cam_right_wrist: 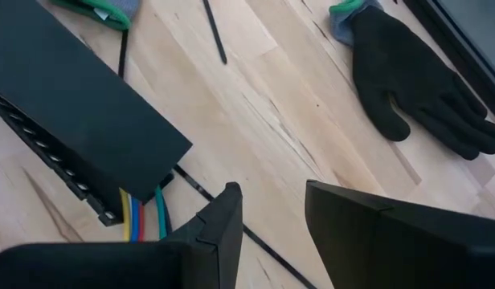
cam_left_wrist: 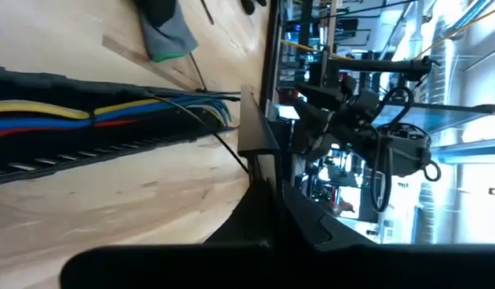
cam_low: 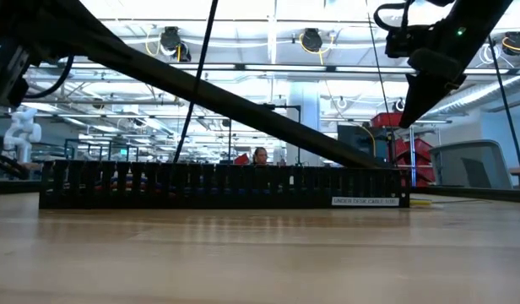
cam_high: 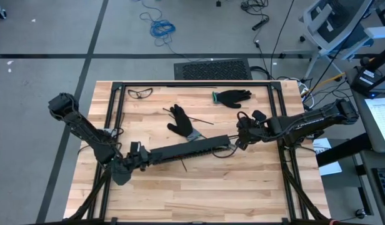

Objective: Ziptie cables
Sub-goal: Insert the black cover of the black cable duct

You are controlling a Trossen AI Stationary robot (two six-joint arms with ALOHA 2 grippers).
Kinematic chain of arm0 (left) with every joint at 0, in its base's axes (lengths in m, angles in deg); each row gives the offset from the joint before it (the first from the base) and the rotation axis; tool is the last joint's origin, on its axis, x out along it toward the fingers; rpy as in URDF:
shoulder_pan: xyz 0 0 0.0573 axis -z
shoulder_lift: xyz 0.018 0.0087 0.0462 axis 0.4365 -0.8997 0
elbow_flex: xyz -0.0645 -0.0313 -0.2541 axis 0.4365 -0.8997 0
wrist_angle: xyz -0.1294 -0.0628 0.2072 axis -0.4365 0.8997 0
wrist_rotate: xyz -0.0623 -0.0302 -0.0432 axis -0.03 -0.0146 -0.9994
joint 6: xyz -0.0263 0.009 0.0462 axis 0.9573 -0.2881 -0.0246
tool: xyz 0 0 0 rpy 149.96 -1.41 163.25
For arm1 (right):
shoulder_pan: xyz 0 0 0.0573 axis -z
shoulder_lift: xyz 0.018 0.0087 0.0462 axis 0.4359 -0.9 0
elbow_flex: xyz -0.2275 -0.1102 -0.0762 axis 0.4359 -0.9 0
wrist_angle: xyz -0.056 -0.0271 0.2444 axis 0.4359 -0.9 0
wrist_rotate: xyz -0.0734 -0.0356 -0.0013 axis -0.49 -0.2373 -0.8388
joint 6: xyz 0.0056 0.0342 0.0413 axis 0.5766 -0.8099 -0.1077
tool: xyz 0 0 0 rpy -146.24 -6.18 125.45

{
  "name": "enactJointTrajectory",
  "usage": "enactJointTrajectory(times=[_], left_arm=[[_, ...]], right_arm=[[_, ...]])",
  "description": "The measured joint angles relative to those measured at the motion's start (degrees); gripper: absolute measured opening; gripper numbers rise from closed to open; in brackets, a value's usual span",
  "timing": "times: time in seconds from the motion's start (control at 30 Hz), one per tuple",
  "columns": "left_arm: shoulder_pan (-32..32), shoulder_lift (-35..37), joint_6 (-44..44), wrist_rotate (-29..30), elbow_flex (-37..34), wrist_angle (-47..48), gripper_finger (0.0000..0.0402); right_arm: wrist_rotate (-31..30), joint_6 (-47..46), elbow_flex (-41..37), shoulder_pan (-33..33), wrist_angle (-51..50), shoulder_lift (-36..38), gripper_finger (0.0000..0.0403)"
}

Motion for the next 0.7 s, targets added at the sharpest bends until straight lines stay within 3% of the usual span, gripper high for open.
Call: enactJointTrajectory(times=[0.27,0.7], left_arm=[[0.0,0.0,-0.85,-0.02,-0.02,-6.48,0.0006],[0.02,0.0,-0.51,-0.48,0.68,-3.52,0.0006]], right_arm=[[-0.17,0.59,0.0,0.31,0.04,0.0,0.0126],[-1.0,0.61,0.0,0.29,0.04,-0.02,0.0126]])
